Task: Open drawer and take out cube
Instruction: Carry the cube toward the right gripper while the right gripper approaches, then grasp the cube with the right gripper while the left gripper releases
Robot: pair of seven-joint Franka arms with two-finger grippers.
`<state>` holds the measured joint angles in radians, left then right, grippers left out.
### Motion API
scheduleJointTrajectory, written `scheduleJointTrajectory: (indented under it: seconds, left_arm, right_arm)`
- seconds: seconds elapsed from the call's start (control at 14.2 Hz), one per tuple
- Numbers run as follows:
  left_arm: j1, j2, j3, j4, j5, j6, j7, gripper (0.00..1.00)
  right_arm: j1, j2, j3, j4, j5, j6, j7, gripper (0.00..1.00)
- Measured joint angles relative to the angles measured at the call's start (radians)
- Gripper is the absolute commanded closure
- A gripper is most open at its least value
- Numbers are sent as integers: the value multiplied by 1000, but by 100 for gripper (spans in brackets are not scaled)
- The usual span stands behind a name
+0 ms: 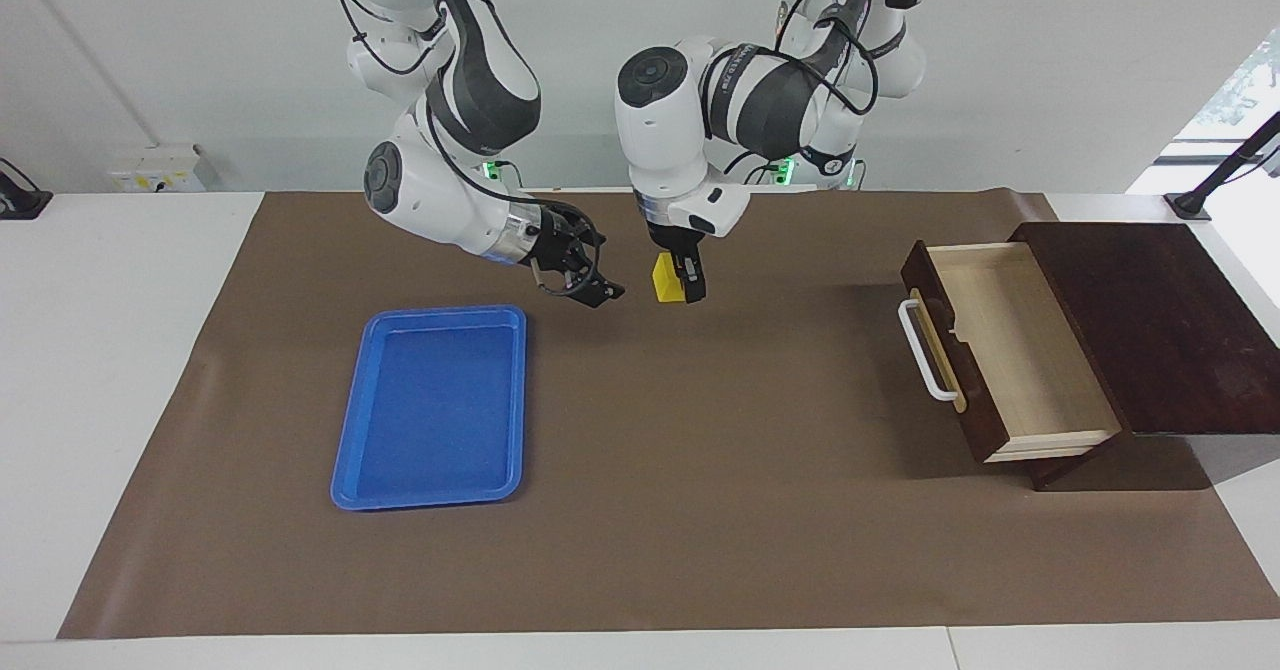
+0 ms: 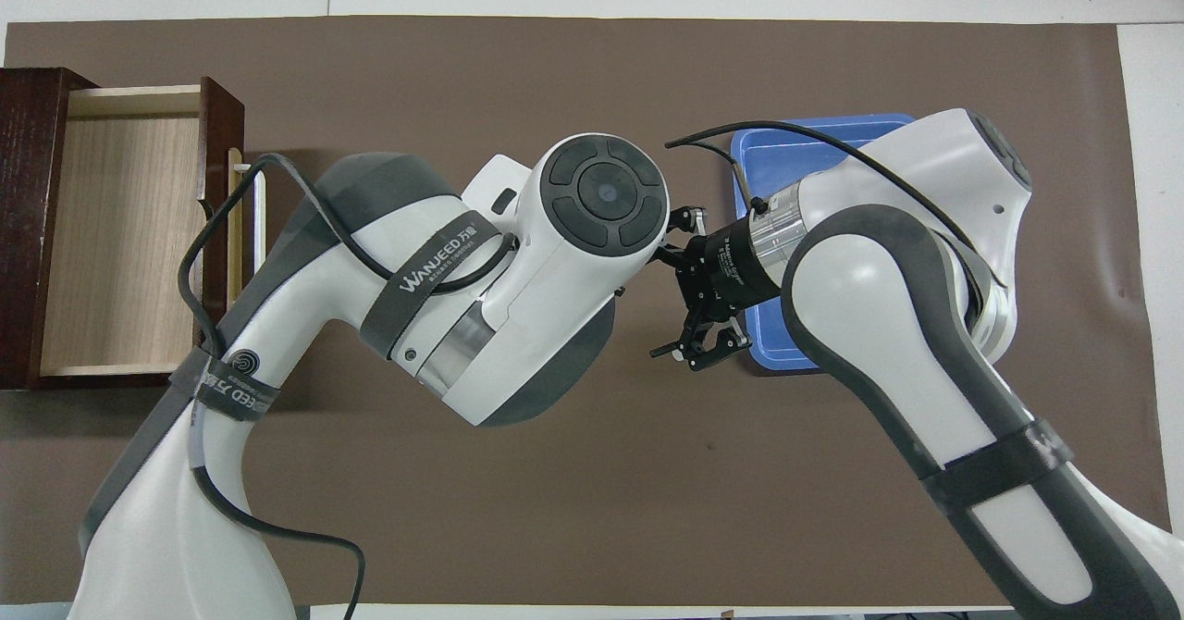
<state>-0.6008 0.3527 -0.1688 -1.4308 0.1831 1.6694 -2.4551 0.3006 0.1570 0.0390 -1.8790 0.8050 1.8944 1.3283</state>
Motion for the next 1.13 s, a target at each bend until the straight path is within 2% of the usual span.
scheduleJointTrajectory:
  seconds: [0.21, 1.13]
  left_arm:
    - [0, 0, 0, 0, 0, 8, -2, 100]
    - [1, 2, 15, -4, 1, 13, -4, 100]
  right_arm:
    - [50, 9, 0, -8, 15, 59, 6, 0]
    - [105, 36, -2, -3, 72, 211, 50, 0]
